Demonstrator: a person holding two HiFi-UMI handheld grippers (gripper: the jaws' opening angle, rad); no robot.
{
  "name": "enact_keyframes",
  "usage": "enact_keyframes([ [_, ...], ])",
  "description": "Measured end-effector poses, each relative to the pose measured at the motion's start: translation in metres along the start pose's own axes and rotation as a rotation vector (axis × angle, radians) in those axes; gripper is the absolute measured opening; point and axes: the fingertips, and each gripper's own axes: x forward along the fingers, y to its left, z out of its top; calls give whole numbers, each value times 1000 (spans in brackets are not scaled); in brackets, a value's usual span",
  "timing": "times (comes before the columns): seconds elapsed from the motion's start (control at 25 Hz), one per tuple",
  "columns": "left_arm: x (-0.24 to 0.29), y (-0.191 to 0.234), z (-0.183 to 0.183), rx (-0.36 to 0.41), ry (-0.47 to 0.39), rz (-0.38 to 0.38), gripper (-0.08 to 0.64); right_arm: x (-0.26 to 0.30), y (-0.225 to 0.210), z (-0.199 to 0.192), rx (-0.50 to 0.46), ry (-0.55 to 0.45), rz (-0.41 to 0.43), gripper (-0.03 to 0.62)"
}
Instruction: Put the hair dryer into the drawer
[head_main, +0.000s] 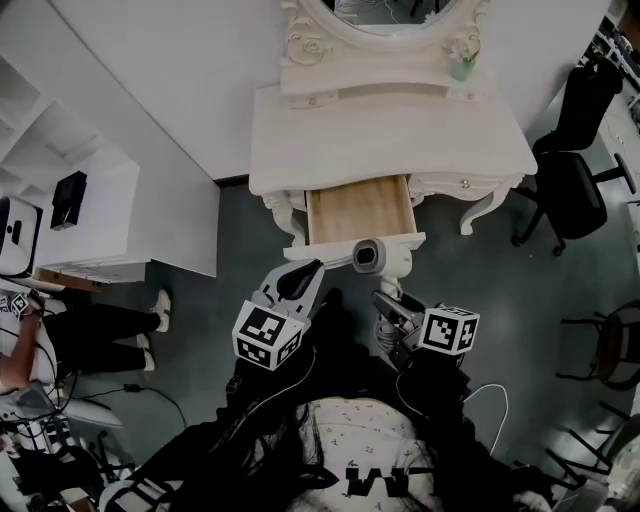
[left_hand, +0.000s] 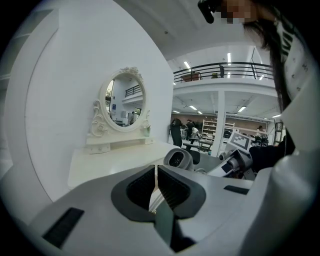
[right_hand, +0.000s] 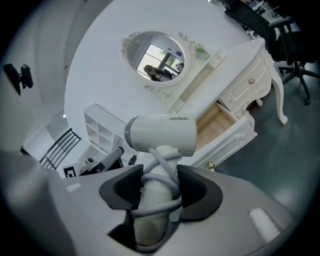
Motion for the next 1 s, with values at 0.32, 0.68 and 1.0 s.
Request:
enact_keyframes([
  [0.32, 26, 46, 15, -4, -9, -31, 2, 48, -11, 23, 7, 34, -44, 224],
  [0.68, 42, 79, 25, -36, -23, -75, 2, 90, -50, 47, -54, 164, -175, 224],
  [1.0, 51, 100, 21, -55, -19, -112, 2, 131, -94, 53, -69, 295, -291, 224],
])
